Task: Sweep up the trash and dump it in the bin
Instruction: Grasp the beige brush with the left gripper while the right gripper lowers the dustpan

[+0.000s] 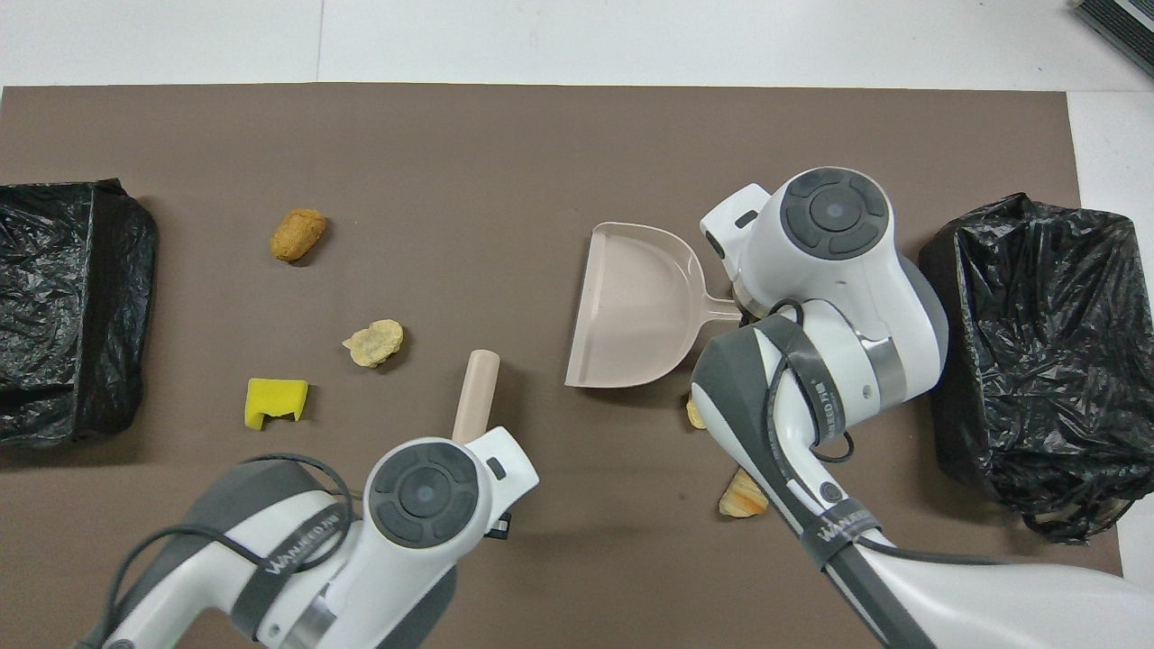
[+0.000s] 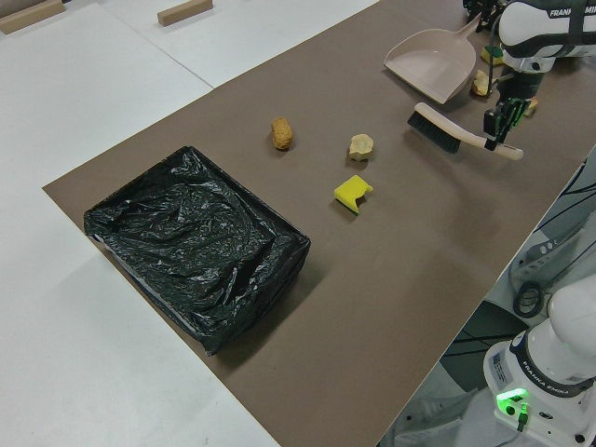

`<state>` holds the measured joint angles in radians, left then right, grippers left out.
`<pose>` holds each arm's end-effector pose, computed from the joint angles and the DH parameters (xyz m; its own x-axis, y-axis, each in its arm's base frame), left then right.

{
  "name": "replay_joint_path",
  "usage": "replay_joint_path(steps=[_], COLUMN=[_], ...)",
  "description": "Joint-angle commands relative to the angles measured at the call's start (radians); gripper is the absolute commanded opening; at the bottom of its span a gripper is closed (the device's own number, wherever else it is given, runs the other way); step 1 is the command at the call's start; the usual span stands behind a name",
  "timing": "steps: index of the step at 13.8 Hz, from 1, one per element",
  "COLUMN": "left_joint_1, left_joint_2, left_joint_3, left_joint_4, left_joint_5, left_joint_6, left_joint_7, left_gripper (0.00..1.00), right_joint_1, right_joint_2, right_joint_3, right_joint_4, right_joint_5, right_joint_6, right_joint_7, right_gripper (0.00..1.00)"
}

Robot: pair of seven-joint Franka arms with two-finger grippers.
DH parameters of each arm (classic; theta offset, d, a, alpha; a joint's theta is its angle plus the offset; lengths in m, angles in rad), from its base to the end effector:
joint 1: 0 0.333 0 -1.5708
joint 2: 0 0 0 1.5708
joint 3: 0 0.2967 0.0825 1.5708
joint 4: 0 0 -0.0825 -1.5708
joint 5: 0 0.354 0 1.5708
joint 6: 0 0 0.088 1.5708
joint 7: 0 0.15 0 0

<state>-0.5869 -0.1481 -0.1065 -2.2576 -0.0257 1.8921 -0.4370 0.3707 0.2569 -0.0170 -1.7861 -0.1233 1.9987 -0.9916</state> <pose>0.3347 -0.2819 0.3620 0.9534 -0.2272 -0.1988 -0.2478 -0.9650 -0.0858 0.5572 0.1931 0.3585 0.1706 0.9779 -0.1211 0.9853 -0.1691 0.0227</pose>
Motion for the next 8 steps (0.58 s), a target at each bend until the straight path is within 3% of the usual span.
replay_joint_path(steps=[1, 4, 8], left_joint_1=[0.134, 0.293, 0.300], left_joint_2=[-0.015, -0.001, -0.002], left_joint_3=[-0.012, -0.013, -0.015], left_joint_4=[0.056, 0.079, 0.038], left_joint_5=[0.036, 0.038, 0.038], left_joint_6=[-0.042, -0.028, -0.016], left_joint_7=[0.145, 0.390, 0.431], left_gripper=[0.00, 0.00, 0.00], right_joint_1=[0.014, 0.037, 0.082], right_joint_2=[0.001, 0.001, -0.008], right_joint_3=[0.006, 0.008, 0.006], right_joint_4=[-0.047, -0.070, -0.081], right_joint_5=[-0.032, -0.033, -0.056], right_joint_6=[0.109, 0.155, 0.144], right_joint_7=[0.005, 0.004, 0.004], right_gripper=[0.00, 0.00, 0.00])
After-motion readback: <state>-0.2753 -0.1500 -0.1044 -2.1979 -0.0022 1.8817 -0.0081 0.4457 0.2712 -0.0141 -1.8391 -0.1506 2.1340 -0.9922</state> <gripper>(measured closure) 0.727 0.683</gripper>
